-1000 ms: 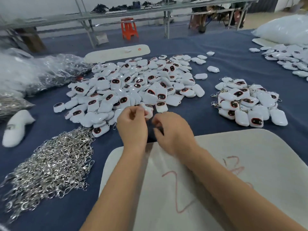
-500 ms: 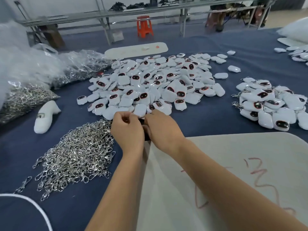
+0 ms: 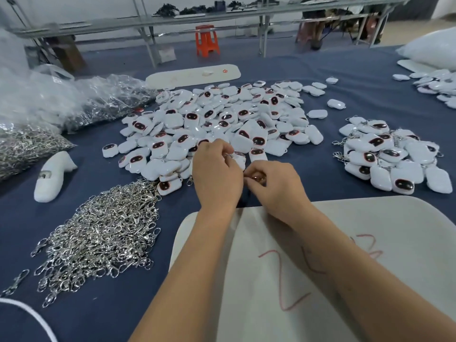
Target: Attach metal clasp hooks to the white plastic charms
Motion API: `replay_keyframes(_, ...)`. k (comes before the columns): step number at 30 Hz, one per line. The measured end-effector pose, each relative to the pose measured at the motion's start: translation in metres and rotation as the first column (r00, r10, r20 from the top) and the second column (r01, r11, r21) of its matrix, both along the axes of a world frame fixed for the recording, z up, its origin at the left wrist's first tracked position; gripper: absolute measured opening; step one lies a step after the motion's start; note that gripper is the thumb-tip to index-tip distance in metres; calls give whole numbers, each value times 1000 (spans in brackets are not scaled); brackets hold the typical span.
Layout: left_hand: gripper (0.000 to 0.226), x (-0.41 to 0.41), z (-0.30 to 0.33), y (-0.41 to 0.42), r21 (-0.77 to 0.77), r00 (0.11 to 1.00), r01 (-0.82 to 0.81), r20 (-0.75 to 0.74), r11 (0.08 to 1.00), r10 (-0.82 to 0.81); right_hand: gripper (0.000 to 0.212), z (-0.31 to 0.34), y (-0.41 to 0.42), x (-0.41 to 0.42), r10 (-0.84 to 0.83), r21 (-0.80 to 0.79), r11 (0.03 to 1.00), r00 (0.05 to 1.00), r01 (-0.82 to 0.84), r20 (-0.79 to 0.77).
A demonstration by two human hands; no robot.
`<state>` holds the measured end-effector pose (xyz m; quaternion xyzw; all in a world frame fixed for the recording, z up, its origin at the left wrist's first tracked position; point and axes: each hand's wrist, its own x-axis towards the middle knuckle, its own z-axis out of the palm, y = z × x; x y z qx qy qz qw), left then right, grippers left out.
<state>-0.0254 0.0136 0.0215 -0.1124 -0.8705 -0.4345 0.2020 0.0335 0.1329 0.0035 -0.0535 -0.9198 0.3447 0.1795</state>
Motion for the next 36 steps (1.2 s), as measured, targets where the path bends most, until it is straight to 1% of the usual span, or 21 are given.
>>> replay_keyframes(1, 24, 1, -3, 4, -82, 1000, -15, -17, 996, 14, 5, 0, 5, 2, 33, 20, 999, 999, -34, 8)
replay_keyframes(3, 32, 3, -11, 7, -280, 1000, -29, -10, 960, 27, 10, 0, 12, 5, 76, -16, 997, 997, -76, -29)
replay_keyframes(6, 28, 5, -18, 6, -402, 999, -51, -5, 914, 54, 9, -2, 17, 7, -12, -98, 995, 994, 2, -105)
replay_keyframes(8, 19, 8, -16, 7, -355, 996, -79, -60, 931, 61, 10, -2, 20, 5, -133, -266, 958, 987, 104, -94)
replay_keyframes(10, 17, 13, -9, 13, -121, 999, -24, -51, 992, 18, 19, 2, 22, 2, -190, -454, 876, 982, 161, -19)
replay_keyframes(11, 17, 15, -7, 18, -5, 997, 47, -57, 999, -47, 24, 4, 22, 1, -172, -539, 828, 985, 153, 17)
replay_keyframes(12, 16, 17, -5, 23, 36, 989, 128, -85, 991, -124, 28, 6, 21, 1, -132, -620, 775, 991, 120, 27)
replay_keyframes(14, 11, 23, -2, 31, -25, 956, 264, -127, 964, -265, 34, 8, 20, 2, -72, -741, 671, 997, 39, -14)
replay_keyframes(16, 27, 26, -6, 33, -43, 931, 357, -70, 933, -359, 31, 7, 22, 4, -139, -784, 617, 990, 62, -31)
replay_keyframes(17, 37, 24, -11, 31, -44, 931, 365, -15, 930, -365, 26, 5, 26, 5, -208, -806, 582, 978, 109, -18)
replay_keyframes(18, 41, 22, -18, 26, -83, 944, 330, 46, 940, -327, 21, 4, 31, 7, -272, -834, 531, 962, 149, -2)
replay_keyframes(20, 32, 19, -28, 16, -263, 969, 235, 140, 936, -204, 15, 2, 38, 10, -328, -879, 452, 945, 150, -7)
replay_keyframes(21, 26, 17, -31, 12, -313, 968, 230, 172, 921, -184, 15, 1, 40, 12, -320, -874, 467, 947, 135, -25)
replay_keyframes(24, 17, 18, -33, 6, -306, 957, 279, 167, 910, -237, 14, -3, 38, 18, -244, -739, 666, 965, 99, -91)
replay_keyframes(26, 18, 22, -33, 3, -195, 962, 257, 147, 947, -231, 12, -5, 37, 21, -179, -642, 764, 978, 68, -109)
replay_keyframes(28, 19, 23, -31, 0, -13, 949, 273, 170, 962, -267, 13, -5, 38, 21, -102, -534, 845, 989, 29, -108)
replay_keyframes(29, 18, 23, -30, 0, 121, 929, 298, 190, 947, -317, 15, -5, 38, 22, -53, -499, 866, 993, -6, -103)
replay_keyframes(31, 12, 22, -25, 2, 378, 874, 335, 217, 863, -434, 19, -6, 38, 21, 71, -483, 868, 992, -111, -100)
replay_keyframes(32, 11, 22, -24, 3, 449, 852, 343, 220, 825, -474, 19, -6, 38, 21, 126, -487, 859, 987, -160, -102)
replay_keyframes(34, 14, 23, -23, 4, 480, 832, 352, 232, 803, -504, 18, -8, 37, 21, 173, -481, 852, 978, -206, -113)
replay_keyframes(36, 19, 24, -24, 3, 524, 809, 346, 253, 778, -530, 17, -8, 38, 21, 158, -476, 855, 978, -204, -135)
